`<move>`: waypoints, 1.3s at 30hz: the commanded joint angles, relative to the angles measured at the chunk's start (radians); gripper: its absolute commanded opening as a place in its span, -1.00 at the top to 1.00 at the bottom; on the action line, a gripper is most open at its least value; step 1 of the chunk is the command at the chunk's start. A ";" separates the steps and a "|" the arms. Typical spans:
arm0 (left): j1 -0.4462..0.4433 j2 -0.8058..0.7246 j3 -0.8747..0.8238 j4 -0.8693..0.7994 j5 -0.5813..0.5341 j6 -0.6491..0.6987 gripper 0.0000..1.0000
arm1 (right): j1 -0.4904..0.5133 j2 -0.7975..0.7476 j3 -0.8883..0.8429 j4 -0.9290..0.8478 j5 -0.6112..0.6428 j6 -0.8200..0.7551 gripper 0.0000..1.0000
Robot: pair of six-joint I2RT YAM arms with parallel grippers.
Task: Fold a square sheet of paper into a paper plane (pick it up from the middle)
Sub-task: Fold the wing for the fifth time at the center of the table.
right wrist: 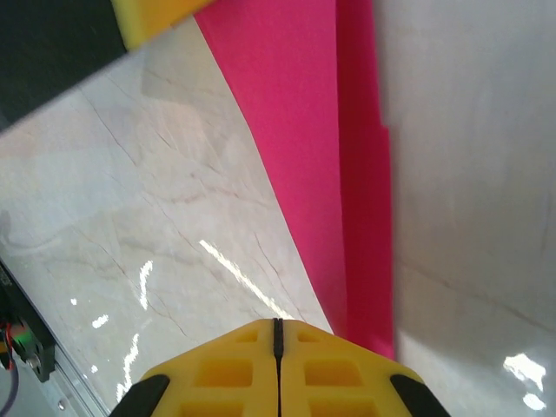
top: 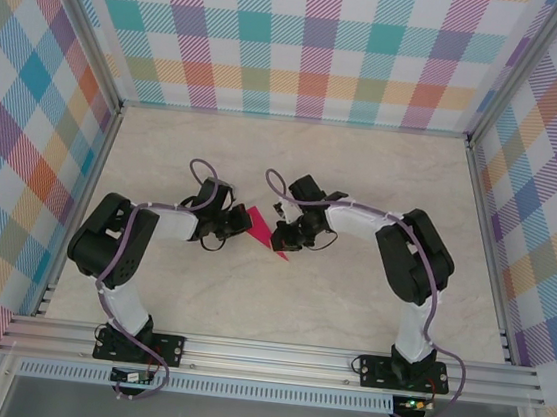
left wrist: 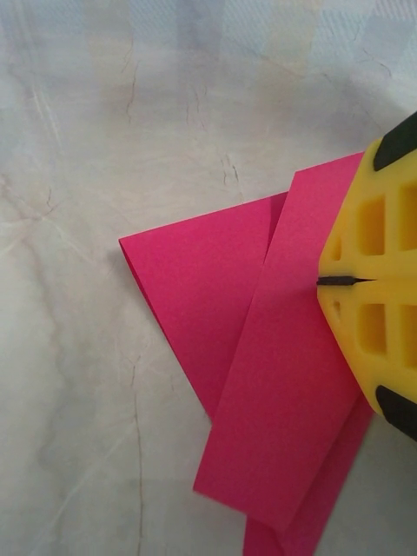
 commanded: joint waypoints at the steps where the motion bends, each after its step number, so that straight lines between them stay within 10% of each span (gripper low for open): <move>1: -0.012 0.013 0.031 -0.034 -0.027 0.023 0.99 | 0.003 -0.042 -0.033 -0.017 -0.004 -0.017 0.84; 19: -0.021 -0.039 0.051 -0.034 0.017 0.061 0.98 | -0.051 0.041 -0.091 0.075 -0.110 0.005 0.87; 39: -0.248 -0.024 -0.069 0.173 -0.034 -0.143 1.00 | -0.055 0.047 -0.082 0.065 -0.098 0.030 0.88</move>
